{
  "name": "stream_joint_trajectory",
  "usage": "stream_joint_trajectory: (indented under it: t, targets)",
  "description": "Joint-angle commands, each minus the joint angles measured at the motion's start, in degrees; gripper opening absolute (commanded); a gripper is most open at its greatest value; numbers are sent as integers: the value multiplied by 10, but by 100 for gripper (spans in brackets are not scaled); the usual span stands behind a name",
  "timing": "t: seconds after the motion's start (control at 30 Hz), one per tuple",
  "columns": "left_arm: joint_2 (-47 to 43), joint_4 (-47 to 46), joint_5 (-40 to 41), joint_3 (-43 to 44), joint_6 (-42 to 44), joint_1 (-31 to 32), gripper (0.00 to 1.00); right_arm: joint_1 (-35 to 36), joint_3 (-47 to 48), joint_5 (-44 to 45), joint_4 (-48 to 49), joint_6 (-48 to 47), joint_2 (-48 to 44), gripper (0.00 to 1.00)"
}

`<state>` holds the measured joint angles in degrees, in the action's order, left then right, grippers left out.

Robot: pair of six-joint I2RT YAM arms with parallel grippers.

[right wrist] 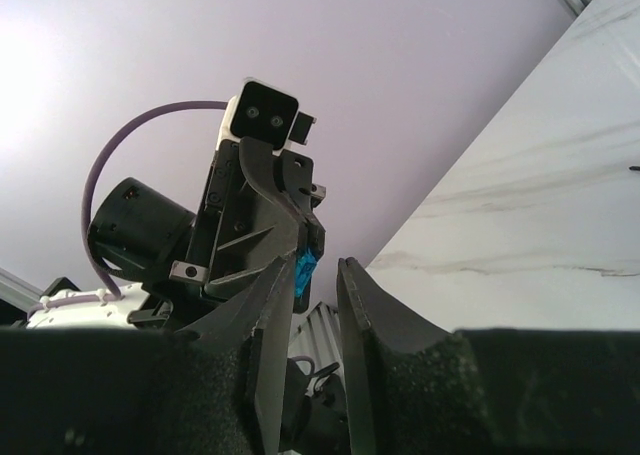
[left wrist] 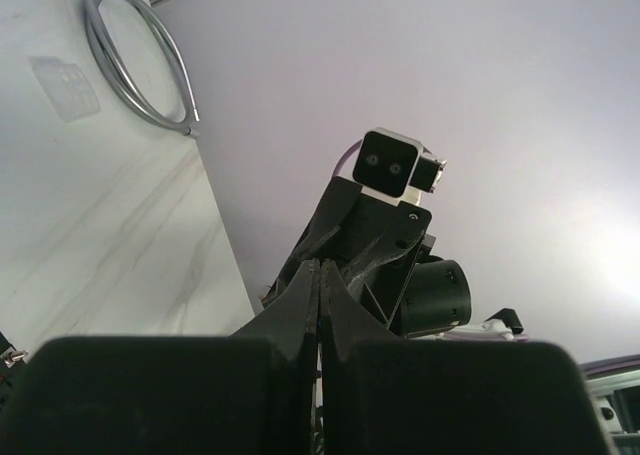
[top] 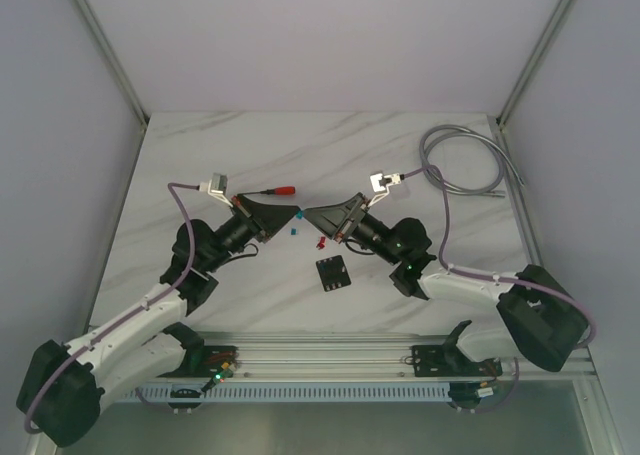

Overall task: Snap on the fuse box
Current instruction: Pick up the fuse from the center of the board.

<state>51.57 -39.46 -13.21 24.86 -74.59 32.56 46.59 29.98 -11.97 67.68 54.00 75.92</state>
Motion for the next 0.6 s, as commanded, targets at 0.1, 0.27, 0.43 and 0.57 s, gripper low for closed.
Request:
stream_joint_trajectory:
  t: [0.1, 0.27, 0.43, 0.57]
  targets:
    - [-7, -37, 7, -4, -17, 6, 0, 7, 2, -2, 47, 4, 6, 28]
    - [-6, -46, 10, -7, -21, 9, 0, 9, 9, -18, 68, 16, 18, 24]
    - [-6, -55, 13, -10, -25, 12, 0, 10, 13, -25, 84, 26, 28, 18]
    - [-3, -56, 15, -12, -24, 15, 0, 11, 14, -29, 95, 28, 30, 8]
